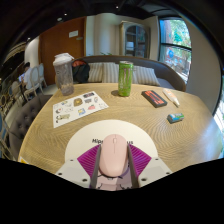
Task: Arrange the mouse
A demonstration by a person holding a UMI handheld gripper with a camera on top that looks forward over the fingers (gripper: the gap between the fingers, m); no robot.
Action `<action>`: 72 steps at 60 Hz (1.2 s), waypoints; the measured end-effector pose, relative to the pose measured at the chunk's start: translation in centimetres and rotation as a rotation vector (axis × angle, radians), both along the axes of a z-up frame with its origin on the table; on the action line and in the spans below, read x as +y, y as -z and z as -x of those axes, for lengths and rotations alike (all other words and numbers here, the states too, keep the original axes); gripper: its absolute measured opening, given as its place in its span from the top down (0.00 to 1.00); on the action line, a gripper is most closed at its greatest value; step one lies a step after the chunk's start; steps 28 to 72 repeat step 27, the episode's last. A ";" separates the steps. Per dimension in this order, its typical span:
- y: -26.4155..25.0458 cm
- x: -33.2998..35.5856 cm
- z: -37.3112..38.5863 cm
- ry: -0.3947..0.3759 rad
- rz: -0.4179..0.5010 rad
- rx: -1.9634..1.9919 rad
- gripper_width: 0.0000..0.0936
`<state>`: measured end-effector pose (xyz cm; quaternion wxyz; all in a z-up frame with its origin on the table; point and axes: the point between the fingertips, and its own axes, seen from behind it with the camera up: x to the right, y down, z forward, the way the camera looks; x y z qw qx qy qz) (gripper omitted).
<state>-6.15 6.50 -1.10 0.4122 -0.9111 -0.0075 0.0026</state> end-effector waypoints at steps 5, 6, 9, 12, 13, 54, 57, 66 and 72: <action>0.0 -1.1 -0.1 -0.005 0.082 0.008 0.31; -0.3 -1.3 0.0 -0.007 0.088 0.015 0.21; -1.5 -1.7 0.3 -0.021 0.082 0.033 0.09; -3.1 -2.5 0.8 -0.030 0.083 0.047 0.10; -3.5 -3.0 0.9 -0.031 0.082 0.051 0.10; -8.3 -11.1 0.2 -0.035 0.142 0.058 0.10; -8.3 -11.1 0.2 -0.035 0.142 0.058 0.10; -8.3 -11.1 0.2 -0.035 0.142 0.058 0.10; -8.3 -11.1 0.2 -0.035 0.142 0.058 0.10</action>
